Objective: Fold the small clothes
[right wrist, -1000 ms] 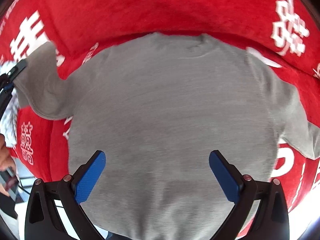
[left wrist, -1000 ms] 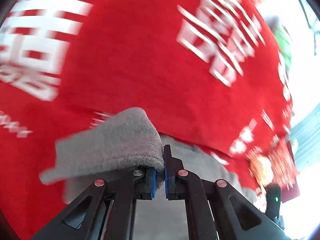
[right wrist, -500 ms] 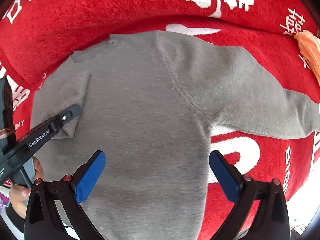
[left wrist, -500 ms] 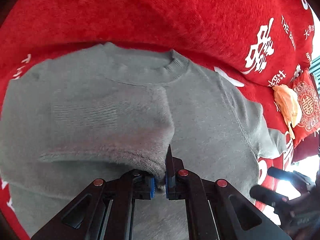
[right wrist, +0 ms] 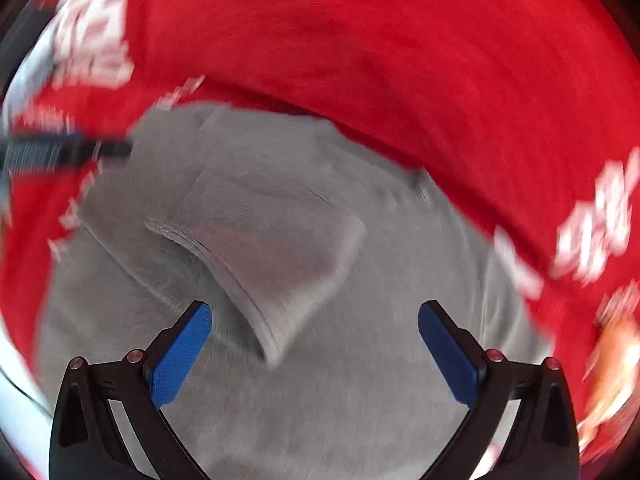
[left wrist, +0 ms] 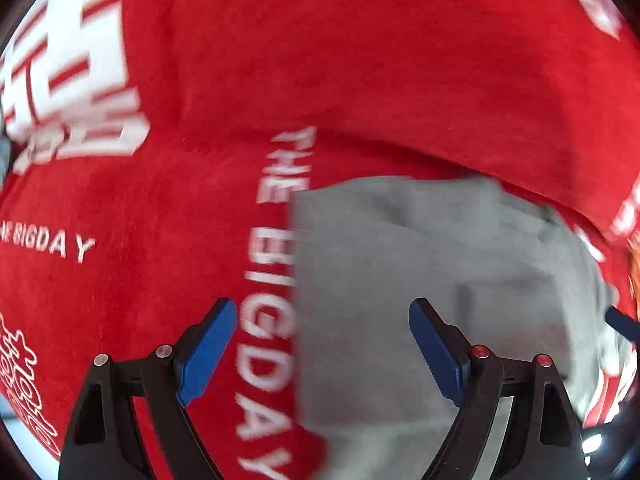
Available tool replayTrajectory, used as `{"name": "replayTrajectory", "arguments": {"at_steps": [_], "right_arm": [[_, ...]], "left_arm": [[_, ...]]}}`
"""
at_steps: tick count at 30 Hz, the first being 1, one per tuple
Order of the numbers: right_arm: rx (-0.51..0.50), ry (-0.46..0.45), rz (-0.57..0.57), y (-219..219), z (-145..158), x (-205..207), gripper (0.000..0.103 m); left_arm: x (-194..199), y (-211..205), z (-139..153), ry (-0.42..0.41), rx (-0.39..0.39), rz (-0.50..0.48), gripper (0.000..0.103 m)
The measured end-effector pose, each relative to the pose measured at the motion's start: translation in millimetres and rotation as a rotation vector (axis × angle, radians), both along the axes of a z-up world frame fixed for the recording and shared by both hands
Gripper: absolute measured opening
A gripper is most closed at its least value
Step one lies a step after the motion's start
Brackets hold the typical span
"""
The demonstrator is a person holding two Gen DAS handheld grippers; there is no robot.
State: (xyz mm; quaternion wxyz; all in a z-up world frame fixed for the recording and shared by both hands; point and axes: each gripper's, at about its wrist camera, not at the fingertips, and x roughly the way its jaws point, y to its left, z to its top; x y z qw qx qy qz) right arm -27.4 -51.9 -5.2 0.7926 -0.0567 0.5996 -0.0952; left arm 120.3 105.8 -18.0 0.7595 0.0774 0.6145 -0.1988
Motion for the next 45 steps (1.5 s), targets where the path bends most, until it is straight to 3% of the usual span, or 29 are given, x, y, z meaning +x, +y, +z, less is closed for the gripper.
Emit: {"name": "replayTrajectory", "arguments": {"at_steps": [1, 3, 4, 5, 9, 10, 12, 13, 14, 15, 16, 18, 19, 20, 25, 27, 30, 32, 36, 39, 42, 45], "right_arm": [[-0.083, 0.01, 0.054, 11.9, -8.5, 9.0, 0.098], [-0.181, 0.012, 0.108, 19.4, -18.4, 21.5, 0.061], [-0.162, 0.013, 0.103, 16.1, -18.0, 27.4, 0.021], [-0.109, 0.004, 0.07, 7.0, -15.2, 29.3, 0.008], [0.198, -0.131, -0.296, -73.7, 4.4, 5.1, 0.008], [0.306, -0.171, -0.426, -100.2, 3.2, -11.6, 0.013], [0.48, -0.197, -0.636, -139.3, -9.8, -43.5, 0.043], [0.572, -0.19, -0.736, -155.3, -20.9, -60.8, 0.068], [0.644, -0.199, -0.83, -166.3, -29.9, -79.0, 0.071], [0.698, -0.222, -0.89, -173.3, -35.4, -93.1, 0.068], [0.739, -0.255, -0.926, -177.6, -36.6, -102.5, 0.064], [0.729, -0.235, -0.971, -180.6, -33.6, -106.5, 0.041], [0.723, -0.223, -0.964, -183.0, -33.6, -104.2, 0.011], [0.731, -0.222, -0.943, -182.9, -31.3, -99.5, 0.007], [0.699, -0.293, -0.762, -182.8, -3.8, -66.5, 0.007], [0.681, -0.286, -0.738, -187.1, -10.6, -54.4, 0.007], [0.584, -0.191, -0.778, -198.5, -36.2, -65.3, 0.012], [0.605, -0.193, -0.839, -207.6, -43.4, -85.8, 0.012], [0.455, -0.139, -0.918, -209.7, -27.9, -118.8, 0.015], [0.437, -0.144, -0.919, -212.0, -12.6, -136.5, 0.015], [0.473, -0.179, -0.867, -203.4, 2.5, -135.8, 0.015], [0.477, -0.176, -0.747, -184.0, 7.3, -106.9, 0.015]], "left_arm": [[9.5, 0.7, -6.6, 0.023, -0.006, 0.018, 0.089], [16.3, 0.0, -13.8, 0.044, -0.014, 0.032, 0.089], [19.2, -1.4, -16.8, 0.055, -0.019, 0.031, 0.089], [20.7, -3.2, -18.8, 0.062, -0.02, 0.028, 0.089], [23.0, -13.3, -29.8, 0.102, -0.01, -0.013, 0.089], [22.9, -14.6, -31.5, 0.106, -0.01, -0.017, 0.089], [22.5, -16.3, -30.2, 0.1, -0.023, -0.02, 0.088], [21.1, -17.1, -28.8, 0.097, -0.035, -0.024, 0.067], [19.9, -14.3, -26.5, 0.092, -0.057, -0.036, 0.048], [19.8, -17.5, -22.8, 0.093, -0.07, -0.052, 0.018], [18.9, -17.0, -18.9, 0.09, -0.073, -0.058, 0.015], [17.5, -10.9, -10.9, 0.079, -0.102, -0.052, 0.014], [17.0, -3.9, -6.6, 0.072, -0.114, -0.043, 0.011], [19.9, 4.7, -3.9, 0.07, -0.12, -0.034, 0.009], [34.5, 37.4, -16.7, 0.107, -0.133, 0.046, 0.009], [31.8, 34.0, -19.7, 0.094, -0.116, 0.045, 0.009], [28.9, 37.6, -17.0, 0.092, -0.119, 0.08, 0.01], [21.2, 37.2, -11.7, 0.075, -0.103, 0.088, 0.01], [14.8, 44.4, 8.1, 0.05, -0.041, 0.075, 0.01], [1.8, 48.9, 32.9, 0.032, -0.037, 0.042, 0.01], [-18.5, 50.2, 52.0, 0.021, -0.059, -0.016, 0.01], [-43.1, 30.9, 47.2, 0.028, -0.013, -0.086, 0.01]]}}
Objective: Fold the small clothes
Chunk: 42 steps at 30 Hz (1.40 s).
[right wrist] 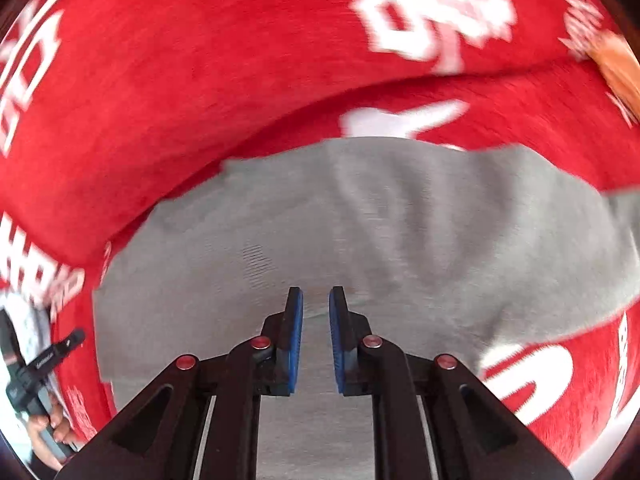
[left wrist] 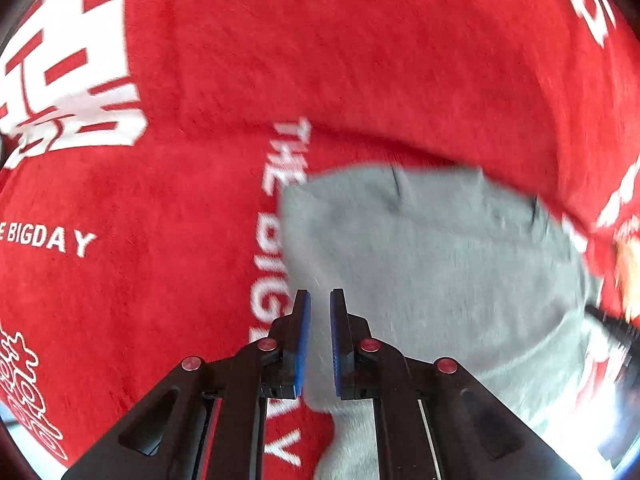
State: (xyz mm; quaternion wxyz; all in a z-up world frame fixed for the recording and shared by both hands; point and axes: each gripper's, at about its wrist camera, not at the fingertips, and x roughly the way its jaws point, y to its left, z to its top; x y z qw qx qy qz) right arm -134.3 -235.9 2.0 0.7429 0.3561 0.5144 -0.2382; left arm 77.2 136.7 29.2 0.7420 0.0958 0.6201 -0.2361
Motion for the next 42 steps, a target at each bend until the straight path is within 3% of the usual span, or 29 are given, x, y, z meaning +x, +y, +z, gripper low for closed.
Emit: {"name": "replayTrajectory", "arguments": {"at_steps": [3, 5, 6, 7, 10, 16, 18, 20, 23, 25, 26, 30, 32, 42], "right_arm": [[0.003, 0.029, 0.106, 16.8, -20.7, 32.7, 0.015], [-0.02, 0.083, 0.13, 31.7, -39.0, 47.6, 0.015], [-0.023, 0.066, 0.119, 29.2, -40.1, 45.0, 0.014], [-0.024, 0.059, 0.1, 25.9, -38.9, 41.8, 0.015], [-0.031, 0.079, 0.03, 11.4, -35.8, 24.0, 0.015], [0.021, 0.104, -0.054, -5.7, -28.5, -16.0, 0.021], [0.049, 0.086, -0.075, -8.1, -22.9, -31.2, 0.027], [0.065, 0.07, -0.082, -4.7, -15.0, -47.8, 0.045], [0.089, 0.046, -0.078, -2.4, -5.4, -62.4, 0.051], [0.119, 0.033, -0.075, -0.1, -3.1, -69.9, 0.057], [0.132, 0.028, -0.076, 1.7, -3.9, -71.2, 0.063], [0.172, 0.005, -0.08, 8.5, -10.8, -72.3, 0.065], [0.191, -0.011, -0.092, 6.3, -14.8, -76.6, 0.08], [0.221, -0.072, -0.256, -38.7, -18.8, -153.9, 0.08]], "left_arm": [[-15.2, -1.9, -23.6, -0.019, 0.12, -0.023, 0.013], [-23.7, 3.1, -23.5, -0.081, 0.119, 0.002, 0.037], [-24.1, 11.5, -21.9, -0.092, 0.155, 0.026, 0.062], [-24.0, 18.7, -19.1, -0.101, 0.173, 0.052, 0.068], [-25.3, 31.4, -12.2, -0.07, 0.149, 0.074, 0.068], [-44.7, 17.6, 7.9, -0.093, 0.17, 0.041, 0.071], [-51.9, 4.3, 11.8, -0.089, 0.153, 0.028, 0.071], [-63.5, -10.0, 19.1, -0.088, 0.143, -0.003, 0.071], [-79.4, -31.8, 21.8, -0.069, 0.135, -0.043, 0.072], [-89.7, -46.5, 19.9, -0.028, 0.118, -0.06, 0.102], [-94.9, -52.4, 21.0, -0.027, 0.105, -0.06, 0.102], [-121.7, -86.0, 22.8, -0.046, 0.112, -0.099, 0.102], [-131.4, -99.2, 21.6, -0.033, 0.106, -0.113, 0.102], [-158.2, -162.5, -6.1, 0.032, 0.165, -0.166, 0.102]]}}
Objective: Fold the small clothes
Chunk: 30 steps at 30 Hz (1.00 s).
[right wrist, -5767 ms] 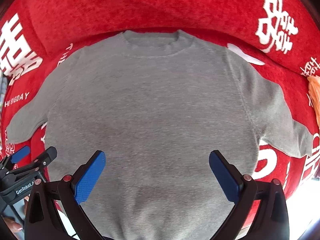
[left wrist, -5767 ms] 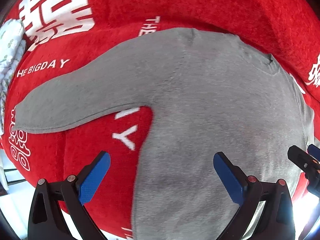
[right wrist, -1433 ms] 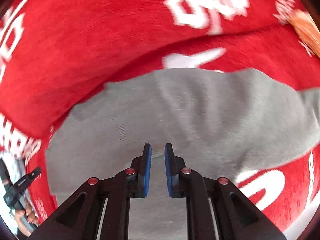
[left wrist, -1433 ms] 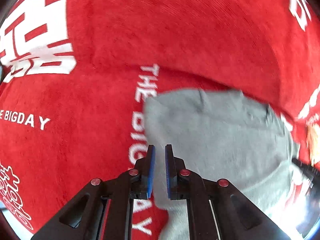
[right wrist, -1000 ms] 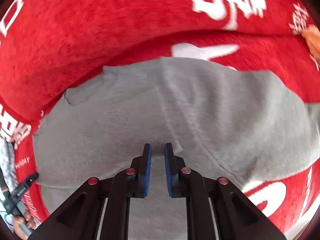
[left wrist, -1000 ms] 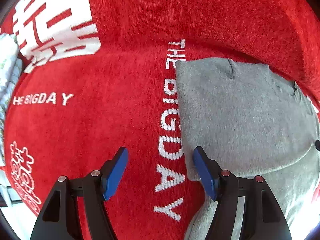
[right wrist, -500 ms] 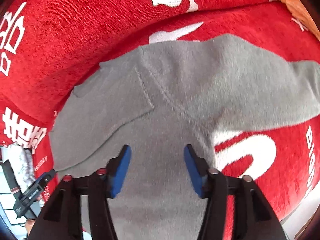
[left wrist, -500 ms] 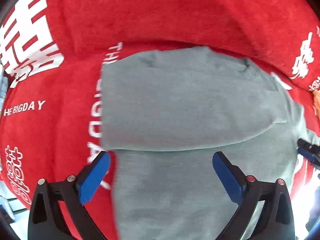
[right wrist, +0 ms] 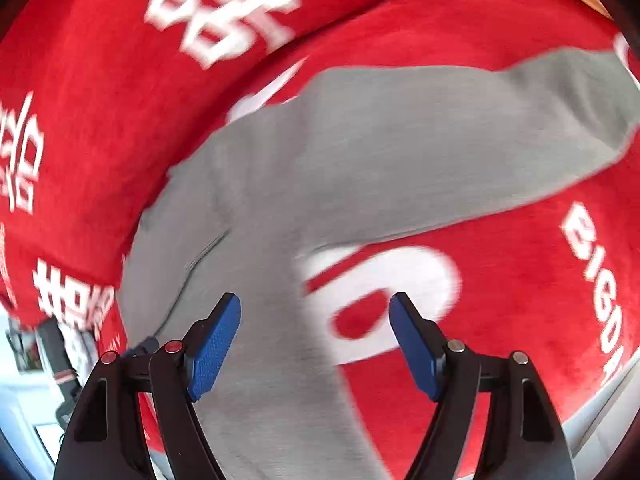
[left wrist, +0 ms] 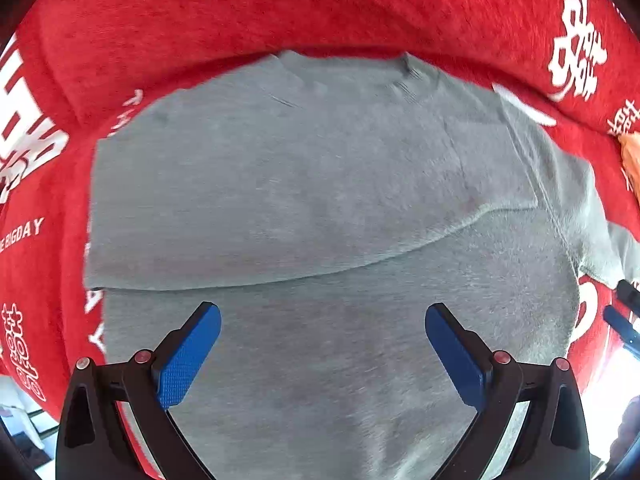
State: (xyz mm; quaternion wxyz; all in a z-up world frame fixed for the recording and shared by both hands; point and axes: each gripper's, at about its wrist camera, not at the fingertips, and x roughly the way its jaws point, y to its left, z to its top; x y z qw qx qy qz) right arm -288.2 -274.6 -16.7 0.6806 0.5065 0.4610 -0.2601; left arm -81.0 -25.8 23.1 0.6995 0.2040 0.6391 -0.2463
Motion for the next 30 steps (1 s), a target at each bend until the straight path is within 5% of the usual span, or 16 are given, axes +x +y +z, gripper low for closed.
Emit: {"name": "replayTrajectory", "arguments": {"at_steps": [13, 26, 27, 29, 30], "right_arm": [[0.089, -0.071, -0.534, -94.8, -38.4, -148.3, 0.08], [0.21, -0.272, -0.748, -134.6, -68.2, -165.4, 0.078], [0.227, -0.281, -0.763, -135.5, -69.9, -164.4, 0.073], [0.277, -0.316, -0.787, -136.3, -75.8, -162.4, 0.026], [0.318, -0.346, -0.798, -135.7, -80.7, -160.6, 0.015]], "left_arm": [[-37.5, -71.0, 2.9, 0.029, -0.058, -0.098, 0.102], [-59.7, -110.0, 1.6, 0.025, -0.105, -0.138, 0.102], [-58.7, -110.5, 2.2, 0.02, -0.111, -0.136, 0.102], [-58.7, -108.4, 4.7, 0.017, -0.125, -0.129, 0.102], [-57.9, -107.8, 5.4, 0.019, -0.132, -0.124, 0.102]]}}
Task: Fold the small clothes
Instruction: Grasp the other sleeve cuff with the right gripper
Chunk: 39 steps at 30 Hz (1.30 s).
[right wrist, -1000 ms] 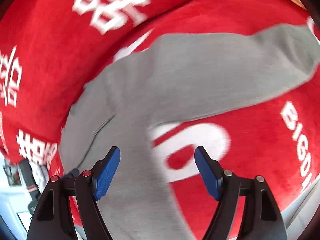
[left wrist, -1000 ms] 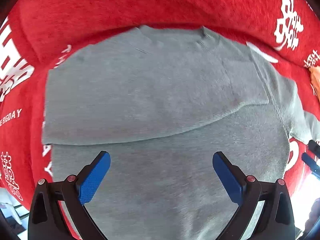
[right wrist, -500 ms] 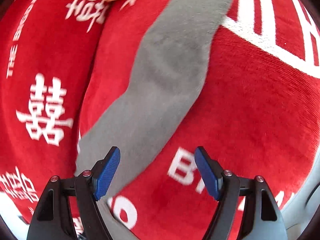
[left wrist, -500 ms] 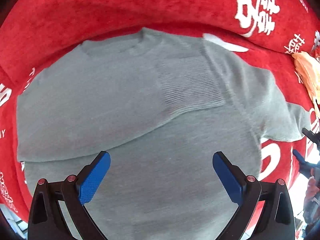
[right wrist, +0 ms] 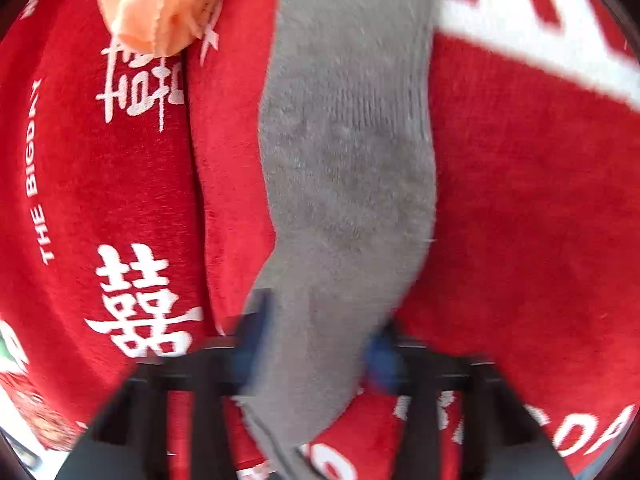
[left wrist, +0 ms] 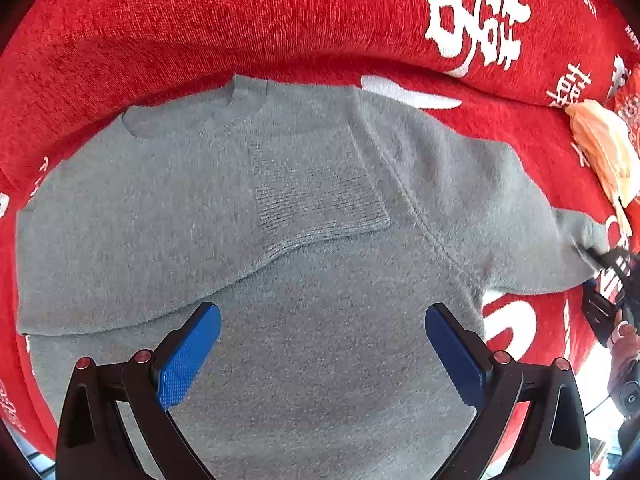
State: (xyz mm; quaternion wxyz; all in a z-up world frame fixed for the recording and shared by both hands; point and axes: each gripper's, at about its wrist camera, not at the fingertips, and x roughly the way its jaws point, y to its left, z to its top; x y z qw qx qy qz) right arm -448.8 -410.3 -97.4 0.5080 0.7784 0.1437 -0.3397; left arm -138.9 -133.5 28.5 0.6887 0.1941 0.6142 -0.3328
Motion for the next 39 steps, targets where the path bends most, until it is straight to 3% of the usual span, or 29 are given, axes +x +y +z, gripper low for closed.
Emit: {"name": "replayTrajectory", "arguments": {"at_steps": [1, 6, 15, 19, 23, 27, 30, 31, 33, 34, 35, 37, 38, 39], "right_arm": [[0.009, -0.029, -0.008, 0.7, -2.1, 0.7, 0.006], [-0.075, -0.118, 0.046, -0.2, 17.1, 19.8, 0.006], [-0.279, -0.246, 0.41, 15.3, 92.7, 142.0, 0.007], [-0.406, -0.219, 0.672, 50.0, 123.9, 227.3, 0.007], [-0.493, -0.195, 0.939, 107.9, 133.2, 308.9, 0.007], [-0.521, -0.103, 1.186, 174.3, 111.0, 374.4, 0.007], [-0.462, 0.047, 1.3, 207.3, 71.0, 400.2, 0.011], [-0.437, 0.082, 1.301, 210.0, 62.9, 401.7, 0.012], [-0.371, 0.107, 1.236, 205.9, 52.3, 394.1, 0.035], [-0.349, 0.089, 1.19, 201.4, 51.5, 386.2, 0.056], [-0.331, 0.065, 1.131, 195.9, 52.6, 377.9, 0.061], [-0.32, 0.092, 0.994, 181.4, 56.9, 360.8, 0.061], [-0.317, 0.111, 0.947, 175.2, 57.8, 356.7, 0.055], [-0.309, 0.127, 0.895, 168.5, 58.8, 354.2, 0.042]], "left_arm": [[1.6, 1.3, 1.3, 0.0, -0.008, 0.008, 0.102], [10.3, 13.0, 6.5, 0.004, -0.026, 0.027, 0.102], [41.6, 62.4, 13.4, 0.0, -0.037, 0.115, 0.102], [59.2, 96.9, 20.1, -0.048, -0.025, 0.157, 0.102], [77.1, 132.0, 24.4, -0.082, -0.016, 0.218, 0.102], [92.3, 166.5, 19.9, -0.088, 0.004, 0.284, 0.102], [99.8, 187.5, 15.9, -0.085, 0.014, 0.322, 0.102], [102.2, 195.6, 15.7, -0.085, 0.014, 0.334, 0.102], [105.1, 201.7, 14.1, -0.086, 0.012, 0.351, 0.102], [107.6, 209.7, 14.2, -0.085, 0.012, 0.36, 0.102], [108.2, 213.6, 14.1, -0.083, 0.011, 0.364, 0.102], [111.1, 220.9, 12.2, -0.077, 0.011, 0.374, 0.102], [113.0, 225.5, 12.6, -0.074, 0.009, 0.379, 0.102], [114.6, 229.4, 13.8, -0.073, 0.008, 0.383, 0.102]]}}
